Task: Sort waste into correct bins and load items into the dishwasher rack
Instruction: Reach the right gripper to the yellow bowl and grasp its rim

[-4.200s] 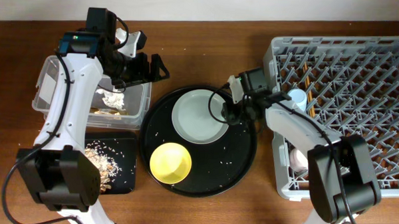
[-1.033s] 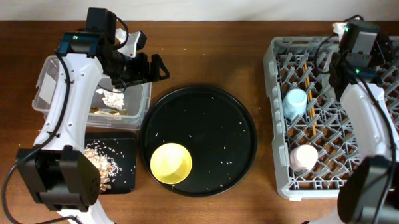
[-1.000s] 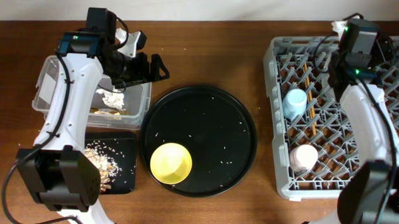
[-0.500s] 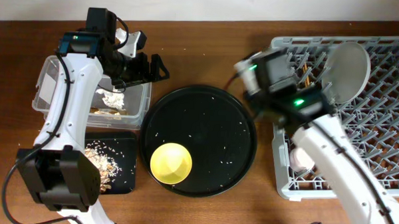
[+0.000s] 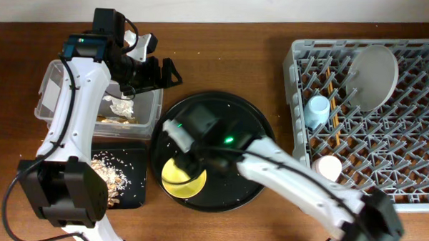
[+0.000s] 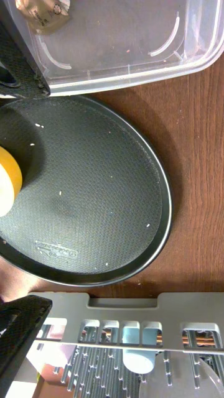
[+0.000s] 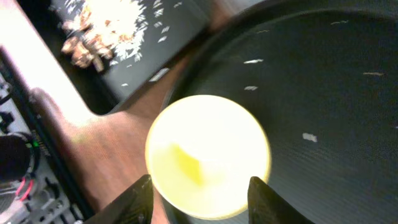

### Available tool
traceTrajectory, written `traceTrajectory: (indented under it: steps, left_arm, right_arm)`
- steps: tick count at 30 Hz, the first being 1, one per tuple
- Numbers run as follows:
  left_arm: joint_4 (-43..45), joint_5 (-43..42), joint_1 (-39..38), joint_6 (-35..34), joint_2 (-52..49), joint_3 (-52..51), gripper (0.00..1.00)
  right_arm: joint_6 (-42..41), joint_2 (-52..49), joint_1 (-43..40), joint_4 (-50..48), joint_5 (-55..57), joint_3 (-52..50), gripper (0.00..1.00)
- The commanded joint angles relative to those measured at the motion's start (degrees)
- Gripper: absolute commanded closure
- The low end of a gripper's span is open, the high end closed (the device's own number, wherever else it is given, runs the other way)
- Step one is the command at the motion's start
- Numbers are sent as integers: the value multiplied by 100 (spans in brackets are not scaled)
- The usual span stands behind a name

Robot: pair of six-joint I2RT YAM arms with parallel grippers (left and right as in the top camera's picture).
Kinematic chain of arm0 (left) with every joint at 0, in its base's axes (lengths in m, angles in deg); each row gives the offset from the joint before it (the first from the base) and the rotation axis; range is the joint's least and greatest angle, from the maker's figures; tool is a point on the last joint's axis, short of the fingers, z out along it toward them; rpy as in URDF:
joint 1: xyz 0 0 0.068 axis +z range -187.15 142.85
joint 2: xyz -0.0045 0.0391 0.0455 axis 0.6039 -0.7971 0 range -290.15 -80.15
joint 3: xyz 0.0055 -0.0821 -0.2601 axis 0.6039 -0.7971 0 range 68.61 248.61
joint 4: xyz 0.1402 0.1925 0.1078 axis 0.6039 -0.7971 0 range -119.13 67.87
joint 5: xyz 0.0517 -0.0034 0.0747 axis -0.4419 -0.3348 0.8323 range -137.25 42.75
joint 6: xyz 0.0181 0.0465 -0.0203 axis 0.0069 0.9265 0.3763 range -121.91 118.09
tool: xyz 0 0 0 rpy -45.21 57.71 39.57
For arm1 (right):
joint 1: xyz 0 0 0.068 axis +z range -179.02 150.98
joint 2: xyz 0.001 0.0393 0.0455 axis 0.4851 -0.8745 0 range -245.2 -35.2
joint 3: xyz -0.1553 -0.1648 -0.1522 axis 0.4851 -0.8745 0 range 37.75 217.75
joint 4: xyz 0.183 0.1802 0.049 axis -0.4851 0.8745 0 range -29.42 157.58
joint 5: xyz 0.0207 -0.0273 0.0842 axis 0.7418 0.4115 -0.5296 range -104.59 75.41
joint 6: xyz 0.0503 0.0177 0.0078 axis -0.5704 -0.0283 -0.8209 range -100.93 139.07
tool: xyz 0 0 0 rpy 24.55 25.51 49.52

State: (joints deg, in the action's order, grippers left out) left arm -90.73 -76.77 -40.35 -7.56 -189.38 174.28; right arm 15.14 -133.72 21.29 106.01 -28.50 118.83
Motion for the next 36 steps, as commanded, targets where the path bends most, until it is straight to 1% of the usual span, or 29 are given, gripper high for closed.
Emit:
traceTrajectory:
  steps: [1,4,14,19,25,29,31,33,34,35,36]
  left_arm:
    - [-4,7,37,-33,94,55,0]
    - [-4,7,37,-31,94,55,0]
    - [-4,7,37,-31,94,55,0]
    - [-4,7,37,-31,94,55,0]
    - [-4,7,37,-31,94,55,0]
    - [-4,7,37,-31,94,55,0]
    - [-4,7,37,-31,94,55,0]
    - [-4,7,37,-31,94,55,0]
    - [-4,7,37,-31,94,55,0]
    - [-4,7,37,-31,94,55,0]
    - [-4,7,37,-31,94,55,0]
  right_arm:
    - [-522,-490,380,-219,-219,-72,53]
    - [-562,-776,647,-348,-197,-72,54]
    - [-605,-800,857,-466,-170,-177,58]
    - [-605,-894,868,-684,-133,-411,58]
    - [-605,-986,894,-1180,-129,-839,59]
    - [-603,-988,894,-1373,90,-1067,60]
    - [-603,-988,894,-1377,105,-1091,66]
    - [-603,-988,894,-1377,103,-1091,79]
    - [-603,-988,894,-1377,103,-1091,83]
    - [-603,-988,894,-1375,101,-1091,94]
    - [-605,-988,894,-1375,96,-1091,96]
